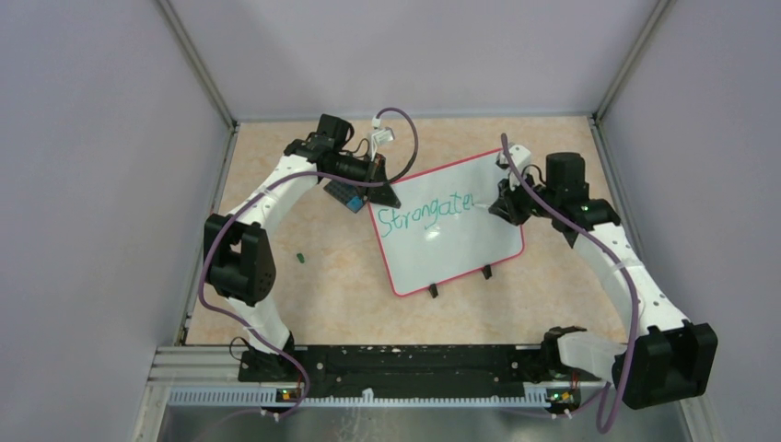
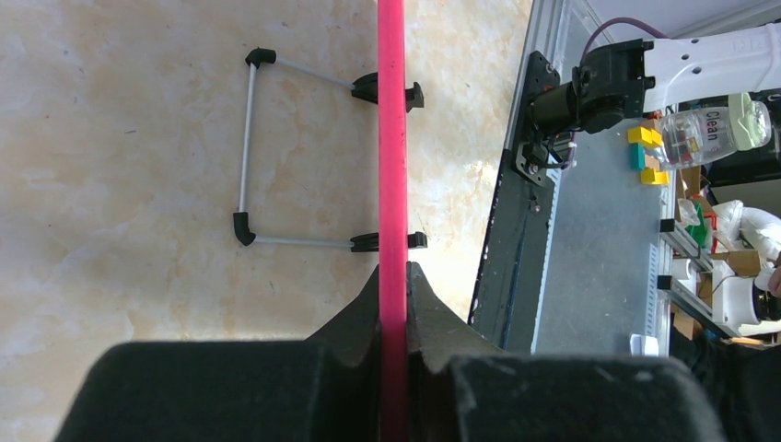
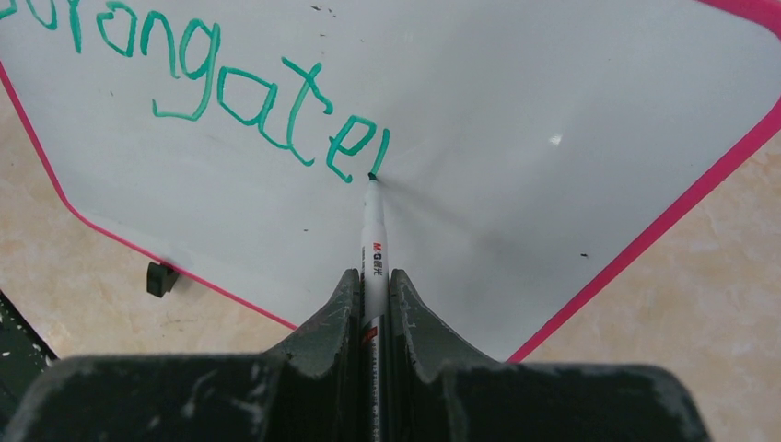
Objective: Write a sentence on the whiteboard
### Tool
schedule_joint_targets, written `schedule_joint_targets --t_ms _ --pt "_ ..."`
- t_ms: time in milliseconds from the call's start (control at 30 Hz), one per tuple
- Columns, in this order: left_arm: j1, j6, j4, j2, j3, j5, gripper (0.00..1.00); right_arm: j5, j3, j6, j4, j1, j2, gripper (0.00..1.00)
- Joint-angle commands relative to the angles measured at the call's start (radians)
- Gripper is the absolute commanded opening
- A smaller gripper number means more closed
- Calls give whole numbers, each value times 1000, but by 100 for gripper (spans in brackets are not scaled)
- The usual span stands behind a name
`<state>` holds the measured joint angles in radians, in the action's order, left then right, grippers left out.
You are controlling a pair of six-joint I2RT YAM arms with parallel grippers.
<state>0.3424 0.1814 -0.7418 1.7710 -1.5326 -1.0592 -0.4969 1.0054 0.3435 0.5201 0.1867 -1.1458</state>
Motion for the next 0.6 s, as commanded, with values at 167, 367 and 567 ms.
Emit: schedule_joint_targets --t_ms 167,367,567 --pt "12 53 -19 -4 6 35 0 30 -29 24 -4 -9 29 0" --pt "12 53 -17 -7 12 34 0 52 23 5 -23 -8 9 0" --pt "12 56 -19 -7 15 36 0 63 62 -19 -44 -10 -12 0"
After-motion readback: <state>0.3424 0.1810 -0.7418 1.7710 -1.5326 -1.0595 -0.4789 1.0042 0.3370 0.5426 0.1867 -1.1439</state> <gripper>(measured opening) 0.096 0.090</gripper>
